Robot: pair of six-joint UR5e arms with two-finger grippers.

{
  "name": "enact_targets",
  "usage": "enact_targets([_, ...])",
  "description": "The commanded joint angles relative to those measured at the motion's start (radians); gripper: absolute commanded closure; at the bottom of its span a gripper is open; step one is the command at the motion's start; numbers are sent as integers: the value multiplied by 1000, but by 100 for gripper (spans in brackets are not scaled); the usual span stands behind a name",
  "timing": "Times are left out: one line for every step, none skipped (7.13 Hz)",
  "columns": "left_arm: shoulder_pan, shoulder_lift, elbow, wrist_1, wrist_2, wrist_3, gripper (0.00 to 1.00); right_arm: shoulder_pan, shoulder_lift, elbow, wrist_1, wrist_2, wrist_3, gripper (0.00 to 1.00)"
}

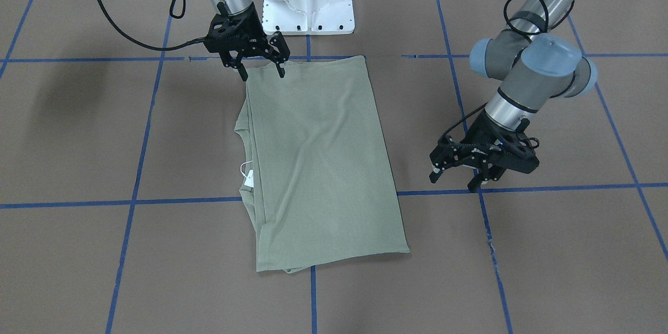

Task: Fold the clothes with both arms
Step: 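Lower both grippers to the shirt's corners nearest the robot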

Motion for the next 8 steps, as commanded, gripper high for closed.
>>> enact_targets([158,176,-327,81,48,-175,0,-4,-120,59,125,-43,157,0])
enact_targets([270,238,-430,112,126,-309,0,-9,-178,57,216,-64,185,0])
enact_targets([411,252,-449,112,274,-507,0,-9,-186,57,218,-89,211,0])
enact_targets([547,254,-443,114,445,-647,6,-9,-183,57,218,-92,212,0])
enact_targets([628,252,-422,114,535,-771,13,-9,-179,57,218,-92,214,0])
enact_targets([676,243,-384,115,610,-830,16,-10,-177,56,220,-94,214,0])
enact_targets([682,231,-365,114,625,-834,17,-10,-177,56,220,-103,212,0])
enact_targets([688,218,-347,114,625,-834,17,-10,-177,56,220,-104,212,0])
